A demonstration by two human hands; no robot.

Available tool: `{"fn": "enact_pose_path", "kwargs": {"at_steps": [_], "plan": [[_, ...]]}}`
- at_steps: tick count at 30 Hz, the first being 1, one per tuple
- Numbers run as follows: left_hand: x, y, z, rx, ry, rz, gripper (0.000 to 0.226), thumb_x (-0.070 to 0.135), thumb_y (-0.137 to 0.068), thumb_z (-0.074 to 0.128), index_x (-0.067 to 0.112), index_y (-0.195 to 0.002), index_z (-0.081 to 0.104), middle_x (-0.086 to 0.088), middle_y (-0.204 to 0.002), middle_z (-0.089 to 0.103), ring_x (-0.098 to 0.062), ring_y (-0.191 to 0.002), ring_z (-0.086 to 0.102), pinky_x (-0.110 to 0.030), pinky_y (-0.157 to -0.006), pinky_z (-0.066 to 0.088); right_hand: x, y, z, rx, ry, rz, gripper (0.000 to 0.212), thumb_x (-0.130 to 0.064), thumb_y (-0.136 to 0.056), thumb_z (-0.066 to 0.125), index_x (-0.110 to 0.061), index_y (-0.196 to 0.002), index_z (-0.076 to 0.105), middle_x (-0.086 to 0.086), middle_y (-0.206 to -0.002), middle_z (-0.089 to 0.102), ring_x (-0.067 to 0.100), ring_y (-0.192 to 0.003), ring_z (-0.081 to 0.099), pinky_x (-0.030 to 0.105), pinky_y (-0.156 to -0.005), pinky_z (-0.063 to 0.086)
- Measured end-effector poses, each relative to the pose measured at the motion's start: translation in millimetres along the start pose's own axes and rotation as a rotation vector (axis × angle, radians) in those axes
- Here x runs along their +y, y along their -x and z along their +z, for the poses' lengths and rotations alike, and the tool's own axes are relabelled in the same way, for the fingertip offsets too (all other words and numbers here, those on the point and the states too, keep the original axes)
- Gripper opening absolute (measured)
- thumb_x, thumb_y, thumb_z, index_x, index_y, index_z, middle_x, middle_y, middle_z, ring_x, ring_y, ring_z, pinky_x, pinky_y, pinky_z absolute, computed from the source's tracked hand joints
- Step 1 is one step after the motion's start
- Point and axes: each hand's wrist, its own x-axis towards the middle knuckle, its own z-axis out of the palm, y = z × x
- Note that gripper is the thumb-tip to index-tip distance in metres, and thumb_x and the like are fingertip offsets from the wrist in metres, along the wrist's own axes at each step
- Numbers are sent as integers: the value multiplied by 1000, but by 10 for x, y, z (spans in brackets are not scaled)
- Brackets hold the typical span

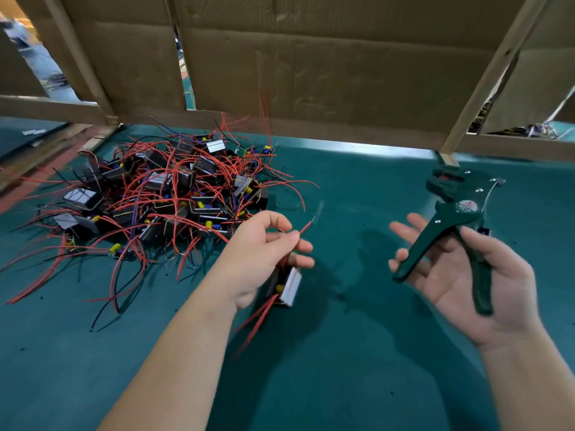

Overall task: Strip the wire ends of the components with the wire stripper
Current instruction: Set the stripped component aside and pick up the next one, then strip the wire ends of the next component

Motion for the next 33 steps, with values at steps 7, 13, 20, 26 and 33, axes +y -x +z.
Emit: {"fn": "enact_pose_path", "kwargs": {"at_steps": [7,13,20,26,33], "plan": [[-119,-44,425,80,242,94,28,-6,-100,37,12,-100,59,-3,-84,67,-11,-80,70,-25,-77,55,299,90,223,-365,54,347,80,-31,-59,86,0,-128,59,19,-113,62,39,-77,65,55,-76,53],[-169,18,386,94,-77,372,42,-11,-90,52,27,-108,57,7,-118,62,4,-112,58,-15,-94,45,378,116,291,-419,109,353,79,-25,-60,85,4,-128,57,25,-104,60,41,-77,61,56,-76,51],[-171,-54,-39,634,-949,463,40,9,-81,60,12,-121,59,-14,-135,45,-32,-131,36,-38,-111,27,50,24,39,-30,131,24,55,-24,-71,64,0,-120,62,16,-99,65,34,-74,65,48,-72,59],[-237,-132,-203,681,-1167,53,45,31,-90,56,27,-135,47,-23,-155,14,-38,-138,22,-48,-109,24,-65,-10,-127,124,147,-110,35,-17,-89,41,-6,-120,53,3,-101,60,31,-78,69,46,-73,60],[-215,-171,-309,701,-903,313,34,24,-82,70,23,-115,64,-2,-129,42,-26,-118,41,-28,-91,29,63,-105,-36,90,186,-108,44,-17,-81,47,-6,-124,53,7,-117,60,32,-76,67,50,-77,59]]}}
